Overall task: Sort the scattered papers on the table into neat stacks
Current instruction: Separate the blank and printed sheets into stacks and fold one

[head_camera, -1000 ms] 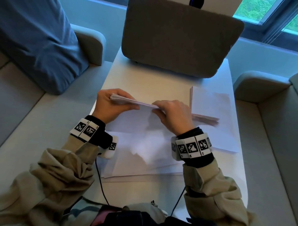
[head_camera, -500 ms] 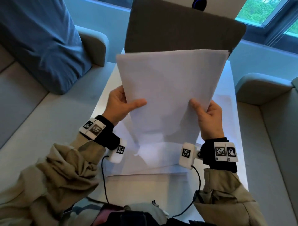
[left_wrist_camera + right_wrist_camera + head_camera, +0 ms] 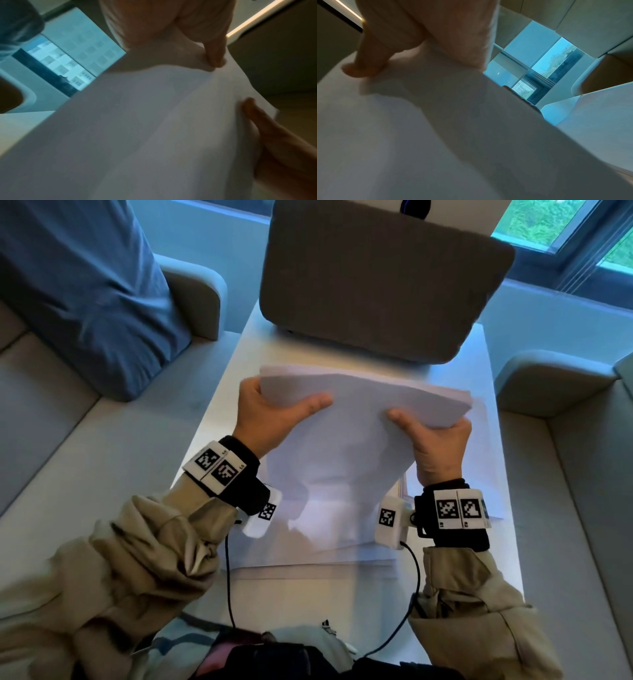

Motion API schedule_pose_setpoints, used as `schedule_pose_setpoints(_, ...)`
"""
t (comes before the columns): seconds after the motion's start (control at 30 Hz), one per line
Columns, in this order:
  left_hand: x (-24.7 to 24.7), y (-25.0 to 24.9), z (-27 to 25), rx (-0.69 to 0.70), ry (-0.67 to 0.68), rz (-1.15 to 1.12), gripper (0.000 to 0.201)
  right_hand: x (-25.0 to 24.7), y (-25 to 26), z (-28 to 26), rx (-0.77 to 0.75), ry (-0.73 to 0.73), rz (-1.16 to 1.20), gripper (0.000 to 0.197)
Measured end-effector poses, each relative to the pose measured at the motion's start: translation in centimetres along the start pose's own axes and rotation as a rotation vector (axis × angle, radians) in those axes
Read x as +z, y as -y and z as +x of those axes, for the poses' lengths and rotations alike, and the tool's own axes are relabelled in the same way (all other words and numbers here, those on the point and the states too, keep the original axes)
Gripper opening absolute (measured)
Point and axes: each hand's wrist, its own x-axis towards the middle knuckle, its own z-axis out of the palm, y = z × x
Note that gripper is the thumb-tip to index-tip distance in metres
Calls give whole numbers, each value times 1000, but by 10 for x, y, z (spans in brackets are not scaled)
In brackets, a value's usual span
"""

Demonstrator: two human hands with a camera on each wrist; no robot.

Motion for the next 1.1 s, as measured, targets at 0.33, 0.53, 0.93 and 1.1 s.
schedule_pose_setpoints(0.33,1,-2,-5,37,-43,-38,25,-1,2,-1,-34,-15,45,26)
schedule_pose_setpoints(0.53,0,57,-17,-227,128,91,35,-3,-48,-7,179,-20,-33,34)
schedule_pose_setpoints(0.93,1,63,0,-216,27,81,16,-20,-127,-33,538,66,-237,14)
schedule_pose_setpoints(1.1,0,73,-2,-282,79,128,24,-15,-121,-39,536,-21,-115,6)
